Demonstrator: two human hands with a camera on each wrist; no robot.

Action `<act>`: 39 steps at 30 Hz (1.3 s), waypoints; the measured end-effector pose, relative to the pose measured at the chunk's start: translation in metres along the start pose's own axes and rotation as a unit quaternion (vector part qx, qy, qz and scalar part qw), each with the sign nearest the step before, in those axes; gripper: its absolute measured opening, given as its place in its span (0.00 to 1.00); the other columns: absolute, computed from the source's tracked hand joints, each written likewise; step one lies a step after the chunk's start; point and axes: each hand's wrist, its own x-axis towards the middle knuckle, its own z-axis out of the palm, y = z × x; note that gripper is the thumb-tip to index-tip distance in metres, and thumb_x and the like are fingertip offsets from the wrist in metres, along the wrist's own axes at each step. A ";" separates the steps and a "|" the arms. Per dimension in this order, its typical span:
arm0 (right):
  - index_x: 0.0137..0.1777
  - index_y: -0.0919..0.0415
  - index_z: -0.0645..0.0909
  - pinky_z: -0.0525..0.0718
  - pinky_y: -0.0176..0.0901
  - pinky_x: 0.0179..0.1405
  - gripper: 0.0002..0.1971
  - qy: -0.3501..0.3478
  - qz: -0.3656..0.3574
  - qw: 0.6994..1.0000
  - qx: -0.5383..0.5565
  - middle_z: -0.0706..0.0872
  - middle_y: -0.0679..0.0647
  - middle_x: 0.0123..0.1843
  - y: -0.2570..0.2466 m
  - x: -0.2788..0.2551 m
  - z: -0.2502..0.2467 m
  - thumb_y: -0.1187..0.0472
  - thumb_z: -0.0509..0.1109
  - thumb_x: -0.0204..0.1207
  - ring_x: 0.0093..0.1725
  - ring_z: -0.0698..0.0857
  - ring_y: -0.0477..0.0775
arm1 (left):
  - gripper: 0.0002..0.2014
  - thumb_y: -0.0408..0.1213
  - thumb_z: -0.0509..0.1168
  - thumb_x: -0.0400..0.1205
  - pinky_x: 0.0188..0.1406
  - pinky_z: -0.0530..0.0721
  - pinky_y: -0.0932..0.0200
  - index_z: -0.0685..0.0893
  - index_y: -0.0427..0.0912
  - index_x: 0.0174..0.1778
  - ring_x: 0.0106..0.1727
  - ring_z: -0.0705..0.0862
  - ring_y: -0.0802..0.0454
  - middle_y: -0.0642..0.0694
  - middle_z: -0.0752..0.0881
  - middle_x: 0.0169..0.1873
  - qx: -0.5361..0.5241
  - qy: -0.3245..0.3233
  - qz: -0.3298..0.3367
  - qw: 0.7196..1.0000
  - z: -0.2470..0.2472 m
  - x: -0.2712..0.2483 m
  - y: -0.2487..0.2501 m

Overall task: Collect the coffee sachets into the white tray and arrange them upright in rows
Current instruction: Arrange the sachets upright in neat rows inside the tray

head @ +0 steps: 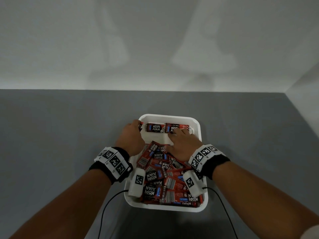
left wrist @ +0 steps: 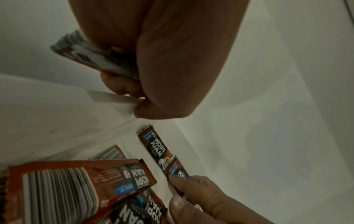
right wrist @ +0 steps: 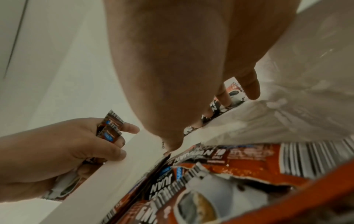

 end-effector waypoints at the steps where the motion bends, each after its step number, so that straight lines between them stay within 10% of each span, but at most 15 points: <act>1: 0.82 0.52 0.66 0.74 0.62 0.73 0.33 0.002 0.000 1.000 0.002 0.70 0.52 0.77 0.000 0.001 0.001 0.34 0.54 0.84 0.77 0.69 0.60 | 0.28 0.22 0.65 0.76 0.48 0.81 0.56 0.74 0.38 0.74 0.53 0.82 0.47 0.41 0.84 0.60 -0.003 0.000 -0.001 1.000 0.000 0.000 0.000; 15: 0.82 0.52 0.68 0.75 0.62 0.73 0.33 0.011 -0.009 1.000 0.014 0.71 0.53 0.76 0.001 0.002 0.000 0.34 0.56 0.83 0.77 0.69 0.61 | 0.15 0.34 0.60 0.80 0.48 0.87 0.52 0.82 0.46 0.62 0.46 0.84 0.47 0.39 0.85 0.56 -0.096 0.034 -0.005 0.995 -0.001 0.001 0.001; 17: 0.82 0.53 0.67 0.74 0.61 0.74 0.33 0.011 -0.009 0.999 0.031 0.70 0.54 0.77 0.003 0.001 -0.002 0.35 0.57 0.84 0.77 0.68 0.62 | 0.17 0.31 0.56 0.84 0.35 0.85 0.60 0.84 0.40 0.65 0.40 0.85 0.47 0.33 0.85 0.53 -0.149 0.057 -0.017 0.987 -0.003 0.000 0.005; 21: 0.80 0.52 0.72 0.71 0.56 0.77 0.29 0.058 -0.011 0.981 0.184 0.74 0.54 0.73 -0.001 -0.004 -0.021 0.38 0.61 0.85 0.76 0.69 0.58 | 0.12 0.29 0.58 0.89 0.24 0.83 0.64 0.83 0.34 0.64 0.36 0.88 0.47 0.34 0.85 0.44 -0.403 0.010 -0.064 0.913 -0.008 -0.006 0.017; 24: 0.72 0.52 0.81 0.82 0.56 0.70 0.23 0.104 -0.011 0.914 0.392 0.87 0.49 0.63 -0.013 -0.009 -0.038 0.42 0.69 0.83 0.64 0.85 0.50 | 0.10 0.25 0.63 0.86 0.26 0.87 0.53 0.83 0.27 0.62 0.34 0.88 0.41 0.24 0.88 0.50 -0.550 -0.020 -0.067 0.832 -0.007 -0.012 0.029; 28: 0.60 0.57 0.85 0.92 0.62 0.52 0.12 0.131 -0.001 0.831 0.540 0.94 0.54 0.44 -0.025 -0.015 -0.053 0.60 0.78 0.78 0.43 0.94 0.58 | 0.07 0.25 0.64 0.86 0.31 0.89 0.52 0.84 0.25 0.55 0.36 0.91 0.40 0.31 0.90 0.41 -0.610 -0.023 -0.048 0.791 -0.004 -0.017 0.045; 33: 0.45 0.53 0.88 0.92 0.57 0.51 0.10 0.197 0.034 0.830 0.520 0.93 0.54 0.43 -0.010 -0.015 -0.065 0.70 0.78 0.74 0.45 0.92 0.56 | 0.04 0.24 0.70 0.81 0.35 0.81 0.52 0.86 0.33 0.50 0.38 0.82 0.40 0.32 0.86 0.40 -0.567 0.016 -0.048 0.822 -0.002 -0.009 0.035; 39: 0.45 0.53 0.89 0.81 0.27 0.37 0.06 0.188 0.020 0.893 0.408 0.90 0.46 0.38 -0.007 -0.008 -0.062 0.66 0.78 0.75 0.38 0.89 0.43 | 0.05 0.23 0.73 0.79 0.30 0.80 0.56 0.86 0.36 0.45 0.36 0.82 0.44 0.36 0.86 0.39 -0.487 0.056 -0.041 0.871 0.000 -0.010 0.030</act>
